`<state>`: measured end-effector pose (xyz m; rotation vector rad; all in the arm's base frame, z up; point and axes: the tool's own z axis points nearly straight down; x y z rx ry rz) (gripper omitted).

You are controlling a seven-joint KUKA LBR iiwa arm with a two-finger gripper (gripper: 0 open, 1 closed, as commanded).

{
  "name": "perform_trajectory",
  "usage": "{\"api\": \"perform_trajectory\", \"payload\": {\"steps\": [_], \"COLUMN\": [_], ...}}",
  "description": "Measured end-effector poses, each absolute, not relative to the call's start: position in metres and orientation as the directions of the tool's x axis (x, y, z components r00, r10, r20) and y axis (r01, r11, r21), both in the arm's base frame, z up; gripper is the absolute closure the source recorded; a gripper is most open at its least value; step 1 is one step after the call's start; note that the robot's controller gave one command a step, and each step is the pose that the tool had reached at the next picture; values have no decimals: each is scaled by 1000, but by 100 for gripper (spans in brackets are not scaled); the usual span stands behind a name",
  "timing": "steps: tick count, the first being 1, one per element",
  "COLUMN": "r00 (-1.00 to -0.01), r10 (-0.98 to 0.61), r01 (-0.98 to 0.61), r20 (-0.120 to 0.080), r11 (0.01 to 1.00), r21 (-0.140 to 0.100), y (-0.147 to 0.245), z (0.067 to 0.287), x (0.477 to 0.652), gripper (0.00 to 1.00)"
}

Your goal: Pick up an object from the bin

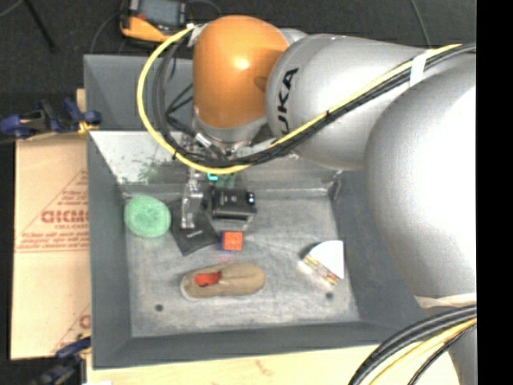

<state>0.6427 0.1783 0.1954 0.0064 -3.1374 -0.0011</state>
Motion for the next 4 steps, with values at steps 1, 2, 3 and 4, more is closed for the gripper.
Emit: {"api": "perform_trajectory", "payload": {"steps": [1, 2, 3, 4], "r00": [-1000, -998, -984, -868], "r10": [-2, -62, -177, -495], "r01": [-2, -62, -177, -495], "r20": [-4, -9, 4, -21], "r11": [1000, 998, 984, 869], "r21": [2, 1, -1, 3], "y": [178, 167, 157, 127], "z": [200, 152, 139, 79], "x": [645, 602, 546, 544], "gripper": [0, 0, 0, 100]}}
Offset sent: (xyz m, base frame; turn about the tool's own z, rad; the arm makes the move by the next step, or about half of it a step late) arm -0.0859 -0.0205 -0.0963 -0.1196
